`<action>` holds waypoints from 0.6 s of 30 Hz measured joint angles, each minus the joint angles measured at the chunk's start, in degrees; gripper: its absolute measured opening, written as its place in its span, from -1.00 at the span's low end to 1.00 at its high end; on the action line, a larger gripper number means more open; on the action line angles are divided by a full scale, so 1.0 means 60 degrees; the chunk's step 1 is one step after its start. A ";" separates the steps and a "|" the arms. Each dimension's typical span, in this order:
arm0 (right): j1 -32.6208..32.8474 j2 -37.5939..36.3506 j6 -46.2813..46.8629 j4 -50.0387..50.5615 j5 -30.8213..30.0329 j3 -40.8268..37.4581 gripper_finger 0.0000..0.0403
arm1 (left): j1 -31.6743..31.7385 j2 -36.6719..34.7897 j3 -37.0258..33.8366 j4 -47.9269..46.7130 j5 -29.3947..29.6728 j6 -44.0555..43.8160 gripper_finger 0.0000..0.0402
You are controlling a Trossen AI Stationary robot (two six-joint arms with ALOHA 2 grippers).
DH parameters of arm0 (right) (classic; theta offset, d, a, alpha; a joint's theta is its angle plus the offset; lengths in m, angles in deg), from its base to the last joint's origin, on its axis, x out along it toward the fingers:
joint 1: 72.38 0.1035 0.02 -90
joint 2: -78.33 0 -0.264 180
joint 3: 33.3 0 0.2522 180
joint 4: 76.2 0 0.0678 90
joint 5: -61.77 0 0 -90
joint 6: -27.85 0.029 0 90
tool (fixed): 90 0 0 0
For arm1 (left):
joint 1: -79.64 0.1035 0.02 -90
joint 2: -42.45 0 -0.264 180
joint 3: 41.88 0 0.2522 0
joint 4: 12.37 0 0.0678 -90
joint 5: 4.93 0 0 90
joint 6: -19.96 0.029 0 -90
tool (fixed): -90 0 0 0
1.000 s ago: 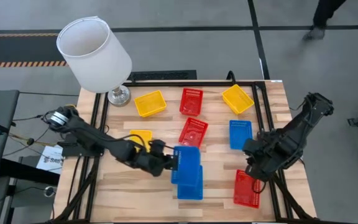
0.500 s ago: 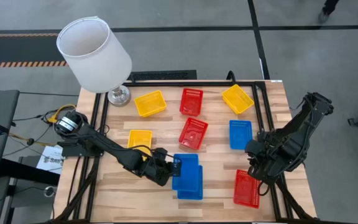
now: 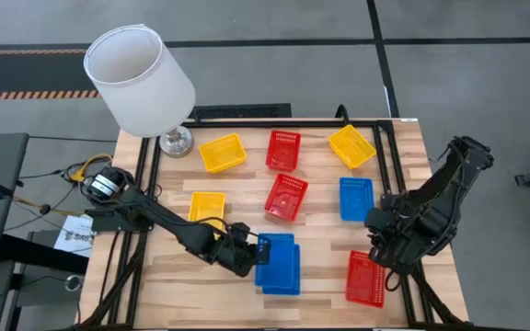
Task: Stack baskets by color
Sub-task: Stack the left blue basket on top of the middle blue basket
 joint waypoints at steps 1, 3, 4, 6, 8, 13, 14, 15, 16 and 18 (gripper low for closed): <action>0.0000 0.0000 -0.0003 0.0003 -0.0007 0.0000 -0.13 | 0.0000 0.0055 0.0000 0.0055 -0.0043 -0.0092 -1.00; 0.0000 0.0000 -0.0004 0.0003 -0.0008 0.0000 -0.13 | -0.0004 0.0134 -0.0003 0.0184 -0.0154 -0.0151 -1.00; 0.0000 0.0000 -0.0004 0.0003 -0.0008 0.0000 -0.13 | 0.0000 0.0146 -0.0004 0.0267 -0.0254 -0.0106 -1.00; 0.0000 0.0000 -0.0004 0.0003 -0.0008 0.0000 -0.13 | 0.0000 0.0235 0.0017 0.0411 -0.0307 -0.0113 -1.00; 0.0000 0.0000 -0.0004 0.0004 -0.0008 0.0000 -0.13 | 0.0000 0.0301 -0.0007 0.0190 -0.0283 -0.0186 -1.00; 0.0000 0.0000 -0.0007 0.0005 -0.0008 0.0000 -0.13 | 0.0011 0.0297 0.0000 0.0142 -0.0269 -0.0056 -1.00; 0.0000 0.0000 -0.0011 0.0003 -0.0008 0.0000 -0.13 | 0.0015 0.0297 -0.0003 0.0154 -0.0351 -0.0013 -1.00; 0.0000 0.0000 -0.0012 0.0003 -0.0008 0.0000 -0.13 | 0.0021 0.0297 0.0000 0.0191 -0.0498 0.0002 -1.00; 0.0000 0.0000 -0.0016 0.0007 -0.0008 0.0000 -0.13 | 0.0029 0.0297 -0.0001 0.0241 -0.0618 0.0010 -1.00; 0.0000 0.0000 -0.0029 0.0003 -0.0008 -0.0004 -0.13 | 0.0025 0.0297 0.0000 0.0194 -0.0732 -0.0002 -1.00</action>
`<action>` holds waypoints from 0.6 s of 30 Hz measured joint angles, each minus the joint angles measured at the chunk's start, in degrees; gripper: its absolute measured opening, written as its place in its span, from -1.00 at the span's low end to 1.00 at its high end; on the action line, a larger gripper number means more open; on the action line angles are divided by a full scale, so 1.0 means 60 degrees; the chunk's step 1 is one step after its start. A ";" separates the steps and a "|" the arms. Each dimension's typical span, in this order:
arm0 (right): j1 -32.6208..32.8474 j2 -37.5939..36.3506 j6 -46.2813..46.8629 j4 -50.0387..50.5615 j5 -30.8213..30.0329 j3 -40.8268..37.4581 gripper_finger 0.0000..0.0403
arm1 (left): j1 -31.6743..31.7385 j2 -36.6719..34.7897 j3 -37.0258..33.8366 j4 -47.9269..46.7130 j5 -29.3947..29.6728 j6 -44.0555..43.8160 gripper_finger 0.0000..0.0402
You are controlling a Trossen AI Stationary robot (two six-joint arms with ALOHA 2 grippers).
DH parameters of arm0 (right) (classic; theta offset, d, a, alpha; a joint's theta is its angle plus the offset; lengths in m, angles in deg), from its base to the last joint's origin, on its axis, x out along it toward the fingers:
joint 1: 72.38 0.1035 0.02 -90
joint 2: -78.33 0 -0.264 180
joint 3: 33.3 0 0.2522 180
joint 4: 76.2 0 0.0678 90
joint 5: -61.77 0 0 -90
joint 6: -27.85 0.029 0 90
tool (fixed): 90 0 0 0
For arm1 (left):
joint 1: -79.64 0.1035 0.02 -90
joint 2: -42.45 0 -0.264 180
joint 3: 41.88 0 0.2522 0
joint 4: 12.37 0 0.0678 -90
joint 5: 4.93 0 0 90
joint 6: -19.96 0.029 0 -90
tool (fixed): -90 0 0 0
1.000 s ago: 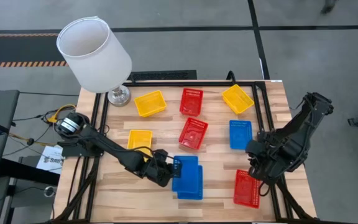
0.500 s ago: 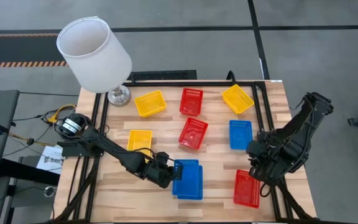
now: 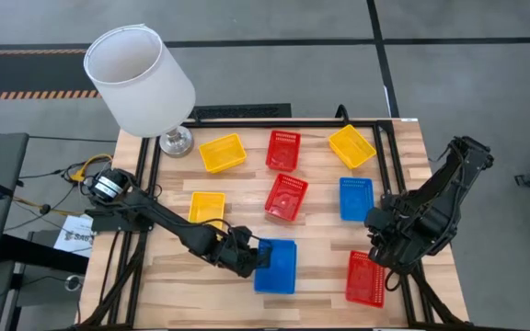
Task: Stack baskets by color
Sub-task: Stack the left blue basket on top of the middle blue basket
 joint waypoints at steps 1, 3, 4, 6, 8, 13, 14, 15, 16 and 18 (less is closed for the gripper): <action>0.0000 0.0000 0.0000 0.0000 0.0000 0.0000 -0.13 | 0.0000 0.0000 -0.0001 -0.0037 0.0006 0.0004 -1.00; 0.0000 0.0000 -0.0003 0.0001 0.0000 0.0000 -0.13 | 0.0030 0.0000 0.0000 -0.0016 -0.0021 0.0198 -1.00; 0.0000 0.0000 0.0000 0.0000 0.0000 0.0000 -0.13 | 0.0043 0.0000 0.0000 -0.0013 -0.0063 0.0374 -1.00; 0.0000 0.0000 0.0000 0.0003 0.0000 0.0000 -0.13 | 0.0073 0.0000 -0.0001 -0.0010 -0.0104 0.0484 -0.96; 0.0000 0.0000 0.0000 0.0000 0.0000 0.0000 -0.13 | 0.0127 0.0000 0.0000 0.0031 -0.0086 0.0552 -0.91; 0.0000 0.0000 0.0000 0.0000 0.0000 0.0000 -0.13 | 0.0274 0.0000 0.0000 0.0057 -0.0202 0.0971 -0.74; 0.0000 0.0000 0.0001 0.0000 0.0004 0.0000 -0.13 | 0.0294 0.0000 0.0000 0.0057 -0.0206 0.0974 -0.70; 0.0000 0.0000 0.0000 0.0000 0.0004 0.0000 -0.13 | 0.0316 0.0000 0.0000 0.0057 -0.0206 0.0977 -0.67; 0.0000 0.0000 0.0000 0.0000 0.0004 0.0000 -0.13 | 0.0339 -0.0002 -0.0002 0.0059 -0.0206 0.1013 -0.65; 0.0000 0.0000 0.0001 0.0000 0.0004 0.0000 -0.13 | 0.0361 -0.0004 0.0000 0.0065 -0.0213 0.1147 -0.60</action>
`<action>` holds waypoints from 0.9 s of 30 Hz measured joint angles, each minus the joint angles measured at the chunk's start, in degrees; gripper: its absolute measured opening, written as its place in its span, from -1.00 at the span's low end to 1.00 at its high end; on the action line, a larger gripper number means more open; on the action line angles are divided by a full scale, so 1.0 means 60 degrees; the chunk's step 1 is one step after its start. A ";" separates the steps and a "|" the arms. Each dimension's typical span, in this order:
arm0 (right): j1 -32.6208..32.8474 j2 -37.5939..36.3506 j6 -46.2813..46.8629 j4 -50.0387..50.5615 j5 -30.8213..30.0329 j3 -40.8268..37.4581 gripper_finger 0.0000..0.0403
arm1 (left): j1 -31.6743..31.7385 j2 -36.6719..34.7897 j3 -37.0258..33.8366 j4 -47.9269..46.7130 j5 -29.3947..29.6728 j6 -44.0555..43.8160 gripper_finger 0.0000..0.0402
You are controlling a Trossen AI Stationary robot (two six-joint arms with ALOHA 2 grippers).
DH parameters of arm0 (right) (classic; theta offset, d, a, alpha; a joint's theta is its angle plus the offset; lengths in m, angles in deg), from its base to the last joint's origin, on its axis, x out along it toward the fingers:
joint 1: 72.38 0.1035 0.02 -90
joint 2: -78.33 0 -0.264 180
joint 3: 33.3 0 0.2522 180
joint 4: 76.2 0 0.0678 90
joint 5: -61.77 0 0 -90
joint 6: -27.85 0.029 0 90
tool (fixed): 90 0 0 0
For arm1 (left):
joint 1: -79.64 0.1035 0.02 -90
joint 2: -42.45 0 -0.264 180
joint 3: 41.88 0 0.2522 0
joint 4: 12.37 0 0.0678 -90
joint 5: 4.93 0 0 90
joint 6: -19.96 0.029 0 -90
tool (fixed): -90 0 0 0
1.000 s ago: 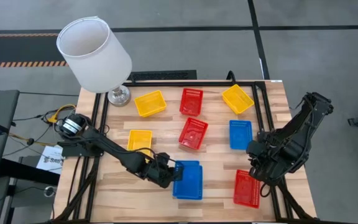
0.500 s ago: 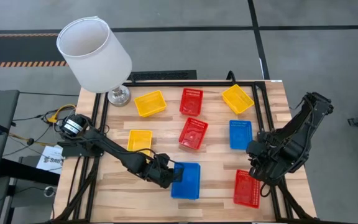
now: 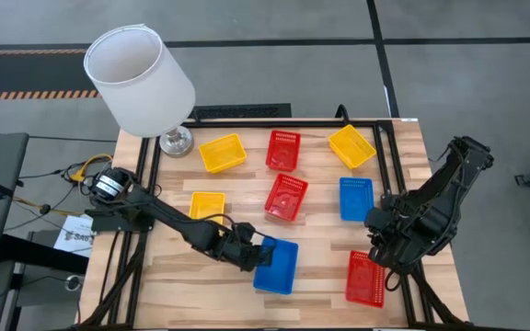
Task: Stack baskets by color
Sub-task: Stack the left blue basket on top of the middle blue basket, then stack the top red basket on top of the middle red basket
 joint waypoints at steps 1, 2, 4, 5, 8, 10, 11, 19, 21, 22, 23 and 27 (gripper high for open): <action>0.0000 0.0000 0.0003 0.0000 0.0000 0.0000 -0.13 | 0.0002 0.0000 0.0000 0.0003 -0.0012 0.0002 -0.58; 0.0000 0.0000 0.0001 0.0000 0.0000 0.0000 -0.13 | 0.0004 0.0000 0.0000 0.0014 -0.0024 0.0006 -0.56; 0.0000 0.0000 -0.0025 0.0000 0.0000 0.0000 -0.13 | 0.0004 0.0000 0.0000 0.0017 -0.0085 0.0073 -0.52; 0.0000 0.0000 -0.0041 0.0000 0.0000 0.0000 -0.13 | 0.0037 0.0000 0.0000 0.0038 -0.0105 0.0154 -0.50; 0.0000 0.0000 -0.0044 0.0000 0.0000 0.0000 -0.13 | 0.0176 -0.0102 -0.0004 0.0177 -0.0225 0.0685 -0.43; 0.0000 0.0000 -0.0047 -0.0002 0.0000 0.0000 -0.13 | 0.0314 -0.0287 -0.0004 0.0341 -0.0317 0.1275 -0.39; 0.0000 0.0000 -0.0047 -0.0003 0.0000 -0.0001 -0.13 | 0.0358 -0.0407 -0.0004 0.0303 -0.0309 0.1521 -0.37; -0.0004 0.0000 -0.0075 -0.0001 0.0000 -0.0004 -0.13 | 0.0679 -0.1224 0.0000 -0.0089 -0.0044 0.2370 -0.27; -0.0002 0.0000 -0.0041 -0.0001 0.0002 -0.0004 -0.13 | 0.0886 -0.1470 -0.0007 -0.0220 0.0103 0.2654 -0.27; 0.0000 0.0000 0.0013 -0.0002 0.0004 -0.0004 -0.13 | 0.1025 -0.1665 -0.0007 -0.0209 0.0258 0.2906 -0.27; -0.0002 0.0000 0.0101 0.0001 0.0004 -0.0004 -0.13 | 0.1183 -0.1862 -0.0007 -0.0188 0.0457 0.3230 -0.27; -0.0004 0.0000 0.0174 0.0008 0.0004 -0.0004 -0.13 | 0.1856 -0.2548 -0.0004 0.0174 0.2065 0.4803 -0.27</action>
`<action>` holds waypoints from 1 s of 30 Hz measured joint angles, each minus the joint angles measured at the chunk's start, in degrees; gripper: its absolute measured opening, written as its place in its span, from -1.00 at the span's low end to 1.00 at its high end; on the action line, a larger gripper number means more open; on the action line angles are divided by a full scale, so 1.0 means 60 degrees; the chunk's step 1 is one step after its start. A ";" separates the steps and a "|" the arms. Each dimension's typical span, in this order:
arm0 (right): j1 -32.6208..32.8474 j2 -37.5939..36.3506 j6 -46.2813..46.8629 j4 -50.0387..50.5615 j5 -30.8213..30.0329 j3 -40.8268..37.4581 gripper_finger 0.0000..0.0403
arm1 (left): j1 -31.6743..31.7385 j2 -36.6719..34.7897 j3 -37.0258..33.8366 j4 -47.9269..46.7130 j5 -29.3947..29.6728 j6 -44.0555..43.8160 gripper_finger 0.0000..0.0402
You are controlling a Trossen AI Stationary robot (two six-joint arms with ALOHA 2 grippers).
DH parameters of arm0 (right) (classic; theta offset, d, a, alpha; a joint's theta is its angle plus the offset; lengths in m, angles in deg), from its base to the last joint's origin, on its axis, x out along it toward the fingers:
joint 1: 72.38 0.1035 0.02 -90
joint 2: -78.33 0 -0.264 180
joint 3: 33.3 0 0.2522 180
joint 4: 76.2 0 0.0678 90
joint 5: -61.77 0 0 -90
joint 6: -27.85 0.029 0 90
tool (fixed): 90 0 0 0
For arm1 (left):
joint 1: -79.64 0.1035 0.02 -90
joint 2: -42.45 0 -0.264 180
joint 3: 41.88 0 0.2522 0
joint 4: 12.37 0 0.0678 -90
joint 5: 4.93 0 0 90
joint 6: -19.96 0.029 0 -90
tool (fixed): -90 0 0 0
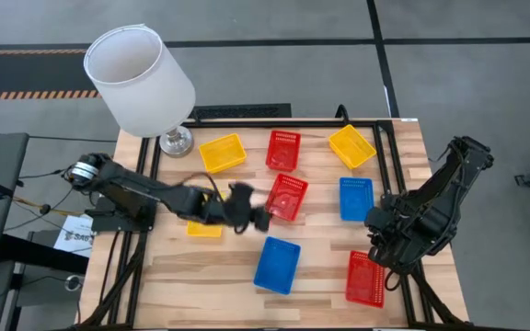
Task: Stack baskets by color
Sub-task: Stack the top red basket on top of the middle red basket
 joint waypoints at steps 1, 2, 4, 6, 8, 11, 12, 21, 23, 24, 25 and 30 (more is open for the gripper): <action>0.0000 -0.0003 0.0000 0.0013 0.0000 0.0000 -0.13 | 0.0200 -0.0145 0.0000 0.0089 0.0419 0.0549 -0.27; -0.0001 -0.0004 0.0010 0.0009 0.0000 0.0000 -0.13 | 0.0420 -0.0310 0.0000 0.0236 0.0720 0.1121 -0.27; -0.0018 -0.0004 0.0094 0.0011 0.0004 0.0000 -0.13 | 0.0971 -0.0587 0.0004 0.0314 0.0885 0.2032 -0.28; -0.0018 -0.0004 0.0225 0.0025 0.0004 0.0000 -0.13 | 0.1638 -0.0720 0.0004 0.0368 0.0482 0.2599 -0.29; -0.0022 -0.0004 0.0259 0.0028 0.0004 0.0000 -0.13 | 0.2325 -0.0752 0.0004 0.0298 0.0084 0.3048 -0.30; -0.0022 -0.0004 0.0513 0.0028 0.0003 0.0000 -0.13 | 0.3430 -0.0720 0.0004 0.0264 -0.0407 0.3571 -0.31; -0.0022 -0.0004 0.0654 0.0030 0.0004 0.0000 -0.13 | 0.3796 -0.0613 0.0011 0.0359 -0.0464 0.3786 -0.32; -0.0019 -0.0004 0.1357 0.0061 -0.0030 0.0000 -0.13 | 0.6077 0.1316 0.0007 0.1119 -0.2476 0.4717 -0.32; -0.0020 -0.0004 0.1481 0.0068 -0.0210 0.0000 -0.13 | 0.6384 0.1787 0.0004 0.1145 -0.2704 0.4870 -0.32; -0.0040 -0.0004 0.1512 0.0064 -0.0295 0.0000 -0.13 | 0.6494 0.1999 0.0004 0.1222 -0.2779 0.4907 -0.32; -0.0091 -0.0004 0.1508 0.0061 -0.0364 0.0000 -0.13 | 0.6612 0.2205 0.0004 0.1224 -0.2917 0.4929 -0.32; -0.0348 -0.0004 0.1525 0.0068 -0.0465 0.0000 -0.13 | 0.6878 0.3062 0.0004 0.1960 -0.3664 0.5050 -0.32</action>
